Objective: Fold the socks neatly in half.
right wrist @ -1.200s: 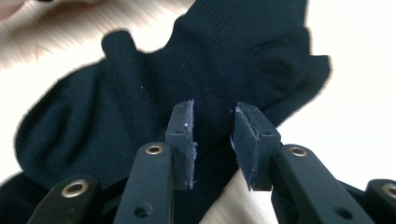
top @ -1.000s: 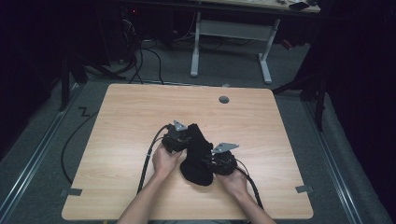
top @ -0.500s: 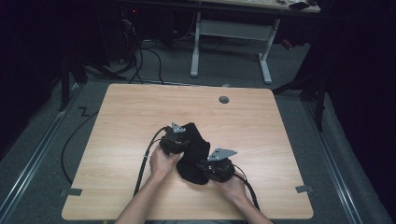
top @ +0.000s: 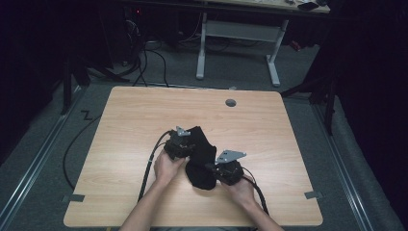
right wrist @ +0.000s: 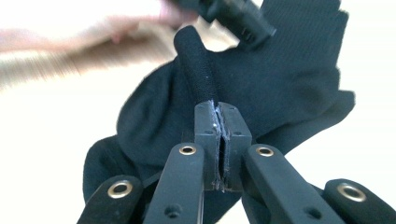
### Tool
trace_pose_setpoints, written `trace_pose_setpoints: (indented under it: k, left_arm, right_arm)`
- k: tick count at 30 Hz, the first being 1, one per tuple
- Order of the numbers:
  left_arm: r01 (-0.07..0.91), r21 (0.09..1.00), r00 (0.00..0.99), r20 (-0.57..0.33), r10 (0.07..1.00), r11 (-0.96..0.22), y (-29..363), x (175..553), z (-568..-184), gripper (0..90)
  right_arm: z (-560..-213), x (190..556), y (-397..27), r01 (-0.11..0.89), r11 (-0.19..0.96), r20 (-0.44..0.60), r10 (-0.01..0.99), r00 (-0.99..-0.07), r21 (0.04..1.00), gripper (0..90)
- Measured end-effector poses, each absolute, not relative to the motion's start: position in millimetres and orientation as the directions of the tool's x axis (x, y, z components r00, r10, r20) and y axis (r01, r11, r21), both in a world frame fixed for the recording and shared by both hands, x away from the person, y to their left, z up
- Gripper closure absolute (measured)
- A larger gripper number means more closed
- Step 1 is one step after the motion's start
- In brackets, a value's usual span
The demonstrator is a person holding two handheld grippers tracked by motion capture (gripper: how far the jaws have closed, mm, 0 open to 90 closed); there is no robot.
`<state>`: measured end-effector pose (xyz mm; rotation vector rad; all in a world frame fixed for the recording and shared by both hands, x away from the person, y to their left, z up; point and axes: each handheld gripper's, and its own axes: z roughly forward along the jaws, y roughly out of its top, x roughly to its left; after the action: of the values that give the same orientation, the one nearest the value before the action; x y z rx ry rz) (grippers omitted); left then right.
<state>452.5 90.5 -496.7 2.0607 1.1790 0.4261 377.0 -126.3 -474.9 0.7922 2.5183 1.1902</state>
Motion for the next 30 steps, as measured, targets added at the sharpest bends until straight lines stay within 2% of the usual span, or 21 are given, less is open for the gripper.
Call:
trace_pose_setpoints:
  k: [7,10,14,16,19,23,29,30]
  left_arm:
    - [0.597,0.724,0.536,-0.04,0.843,-0.346,89.9,452.6,-497.1,59.8]
    - [0.589,0.727,0.534,-0.023,0.845,-0.353,88.8,452.2,-497.3,59.9]
    - [0.588,0.727,0.535,-0.02,0.845,-0.355,88.7,452.2,-497.4,59.9]
    - [0.588,0.729,0.531,-0.021,0.847,-0.35,88.4,452.5,-497.6,60.0]
    - [0.586,0.731,0.523,-0.012,0.852,-0.349,87.8,453.5,-497.7,60.1]
    - [0.579,0.737,0.511,0.003,0.859,-0.347,86.4,455.5,-498.3,60.8]
    - [0.593,0.736,0.501,-0.021,0.865,-0.326,88.1,459.3,-498.7,60.4]
    - [0.601,0.723,0.504,-0.011,0.864,-0.341,86.9,461.9,-496.6,60.3]
  right_arm:
    - [-459.0,384.1,-132.5,0.365,0.5,0.008,0.581,-0.814,0.785,87.5]
    - [-475.4,395.9,-133.7,0.426,0.543,-0.003,0.619,-0.785,0.724,81.1]
    - [-484.5,396.3,-137.2,0.445,0.539,0.005,0.633,-0.774,0.715,75.1]
    - [-475.4,387.6,-140.9,0.41,0.497,0.007,0.63,-0.776,0.764,75.6]
    - [-468.0,379.9,-137.4,0.369,0.491,-0.006,0.606,-0.795,0.789,76.8]
    - [-470.6,374.6,-121.0,0.341,0.534,-0.018,0.557,-0.83,0.773,77.8]
    - [-490.5,389.9,-101.7,0.403,0.545,0.041,0.557,-0.829,0.735,73.4]
    - [-495.1,394.6,-98.9,0.414,0.556,0.047,0.557,-0.829,0.721,78.0]
